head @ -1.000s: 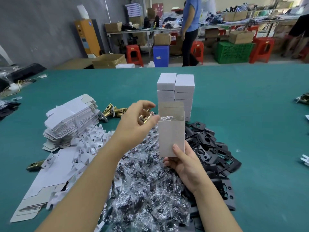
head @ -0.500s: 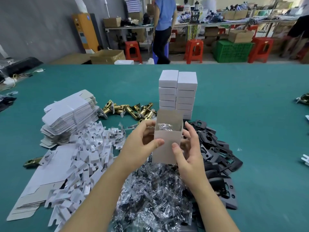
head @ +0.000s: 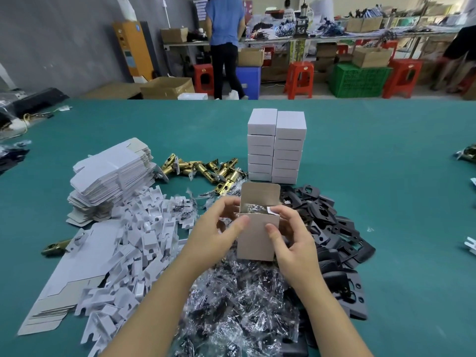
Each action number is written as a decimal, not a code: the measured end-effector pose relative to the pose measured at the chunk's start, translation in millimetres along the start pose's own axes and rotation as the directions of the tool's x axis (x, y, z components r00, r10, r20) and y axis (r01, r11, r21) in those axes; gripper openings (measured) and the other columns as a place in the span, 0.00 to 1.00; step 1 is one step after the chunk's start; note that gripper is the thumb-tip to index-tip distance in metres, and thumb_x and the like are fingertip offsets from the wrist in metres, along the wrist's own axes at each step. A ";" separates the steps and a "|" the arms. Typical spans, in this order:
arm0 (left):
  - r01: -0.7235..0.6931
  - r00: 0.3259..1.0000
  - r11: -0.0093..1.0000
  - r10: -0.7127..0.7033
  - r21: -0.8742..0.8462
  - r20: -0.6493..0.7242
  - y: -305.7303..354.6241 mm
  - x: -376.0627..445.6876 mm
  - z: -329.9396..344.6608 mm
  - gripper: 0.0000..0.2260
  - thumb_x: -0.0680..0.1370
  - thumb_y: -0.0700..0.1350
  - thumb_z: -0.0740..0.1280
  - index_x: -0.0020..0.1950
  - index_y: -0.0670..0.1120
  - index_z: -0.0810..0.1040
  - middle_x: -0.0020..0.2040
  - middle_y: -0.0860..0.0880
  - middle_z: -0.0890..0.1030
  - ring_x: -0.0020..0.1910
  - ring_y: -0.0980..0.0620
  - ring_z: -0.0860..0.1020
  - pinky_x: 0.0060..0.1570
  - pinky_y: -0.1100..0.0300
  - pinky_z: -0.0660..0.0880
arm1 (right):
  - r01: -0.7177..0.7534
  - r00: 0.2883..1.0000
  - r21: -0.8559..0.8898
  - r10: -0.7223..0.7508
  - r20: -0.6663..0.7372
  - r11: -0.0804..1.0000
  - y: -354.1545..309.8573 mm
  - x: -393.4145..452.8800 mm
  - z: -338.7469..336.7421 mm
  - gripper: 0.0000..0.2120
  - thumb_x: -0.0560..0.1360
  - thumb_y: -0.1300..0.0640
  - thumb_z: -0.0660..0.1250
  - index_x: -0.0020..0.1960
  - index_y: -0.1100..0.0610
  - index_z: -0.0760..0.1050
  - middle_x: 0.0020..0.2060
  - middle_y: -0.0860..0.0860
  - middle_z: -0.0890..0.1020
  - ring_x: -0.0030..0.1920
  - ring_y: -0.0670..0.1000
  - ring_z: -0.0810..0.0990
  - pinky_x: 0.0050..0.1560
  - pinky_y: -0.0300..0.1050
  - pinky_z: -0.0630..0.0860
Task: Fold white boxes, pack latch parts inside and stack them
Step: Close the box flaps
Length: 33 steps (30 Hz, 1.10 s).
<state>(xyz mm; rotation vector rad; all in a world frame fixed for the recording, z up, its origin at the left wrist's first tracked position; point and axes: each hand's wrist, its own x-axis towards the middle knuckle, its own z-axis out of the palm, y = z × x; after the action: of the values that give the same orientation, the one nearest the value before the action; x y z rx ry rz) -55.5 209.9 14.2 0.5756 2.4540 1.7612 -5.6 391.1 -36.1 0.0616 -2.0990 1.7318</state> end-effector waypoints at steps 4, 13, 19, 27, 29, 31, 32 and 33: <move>0.175 0.982 0.940 -0.189 -0.293 -0.019 8.5 6.2 -2.5 0.14 0.84 0.50 0.59 0.55 0.51 0.84 0.35 0.52 0.79 0.32 0.56 0.72 0.30 0.65 0.68 | -0.020 1.000 -0.008 0.020 0.013 1.000 1.0 -0.2 -0.5 0.13 0.81 0.50 0.67 0.61 0.33 0.74 0.52 0.38 0.80 0.51 0.46 0.79 0.43 0.38 0.78; 0.214 0.977 0.937 -0.206 -0.276 0.059 17.3 13.4 -0.1 0.07 0.82 0.41 0.68 0.56 0.51 0.83 0.35 0.55 0.80 0.28 0.58 0.69 0.29 0.65 0.67 | -0.002 1.000 -0.017 0.002 0.016 1.000 0.3 -0.1 -0.1 0.15 0.81 0.52 0.69 0.62 0.35 0.75 0.56 0.38 0.80 0.55 0.49 0.82 0.49 0.50 0.82; 0.165 0.986 0.933 -0.159 -0.320 0.045 22.5 15.0 0.4 0.14 0.82 0.37 0.65 0.59 0.54 0.82 0.42 0.55 0.83 0.28 0.58 0.68 0.27 0.66 0.66 | 0.007 1.000 0.004 -0.007 -0.018 1.000 -5.7 -1.3 0.5 0.11 0.81 0.43 0.61 0.62 0.35 0.77 0.58 0.39 0.81 0.56 0.47 0.81 0.44 0.38 0.79; 0.152 0.987 0.921 -0.160 -0.359 0.009 22.3 16.5 -0.2 0.16 0.82 0.35 0.64 0.54 0.56 0.85 0.43 0.52 0.82 0.26 0.57 0.65 0.26 0.66 0.65 | 0.068 0.996 0.005 -0.068 -0.057 0.998 -9.1 0.3 -1.0 0.14 0.82 0.51 0.64 0.63 0.37 0.80 0.61 0.36 0.82 0.64 0.43 0.79 0.58 0.35 0.77; 0.133 0.990 0.932 -0.143 -0.338 -0.005 22.9 15.5 -0.1 0.18 0.82 0.35 0.65 0.54 0.58 0.85 0.45 0.53 0.83 0.26 0.58 0.66 0.27 0.66 0.66 | 0.068 0.996 0.021 -0.067 -0.057 0.997 -9.7 0.4 -1.2 0.13 0.82 0.51 0.66 0.63 0.37 0.80 0.61 0.37 0.82 0.64 0.44 0.79 0.58 0.34 0.77; 0.115 0.993 0.946 -0.121 -0.304 0.000 23.4 13.9 -0.6 0.18 0.83 0.36 0.65 0.55 0.59 0.85 0.44 0.54 0.84 0.26 0.58 0.66 0.28 0.66 0.66 | 0.063 0.996 0.032 -0.060 -0.062 0.998 -9.7 0.9 -1.4 0.14 0.82 0.51 0.66 0.63 0.37 0.80 0.60 0.38 0.83 0.64 0.45 0.80 0.57 0.33 0.77; 0.110 0.994 0.950 -0.111 -0.292 0.012 23.3 13.0 -1.1 0.17 0.83 0.37 0.65 0.55 0.58 0.85 0.40 0.54 0.83 0.27 0.58 0.67 0.28 0.66 0.66 | 0.058 0.996 0.033 -0.055 -0.069 0.998 -9.9 1.0 -1.5 0.14 0.81 0.51 0.66 0.63 0.37 0.80 0.60 0.38 0.83 0.64 0.45 0.80 0.57 0.33 0.77; 0.110 0.994 0.953 -0.108 -0.283 0.025 22.9 12.1 -1.6 0.16 0.83 0.37 0.65 0.56 0.57 0.86 0.36 0.54 0.81 0.28 0.57 0.67 0.28 0.66 0.67 | 0.052 0.996 0.036 -0.049 -0.075 0.998 -9.5 1.2 -1.8 0.14 0.81 0.51 0.66 0.63 0.37 0.80 0.60 0.38 0.83 0.64 0.45 0.80 0.57 0.33 0.77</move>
<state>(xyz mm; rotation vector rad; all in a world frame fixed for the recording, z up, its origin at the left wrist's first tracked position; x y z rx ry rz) -61.2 218.8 37.9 0.4112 2.1233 2.0085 -3.4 391.0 -26.6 0.0599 -1.9959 1.7178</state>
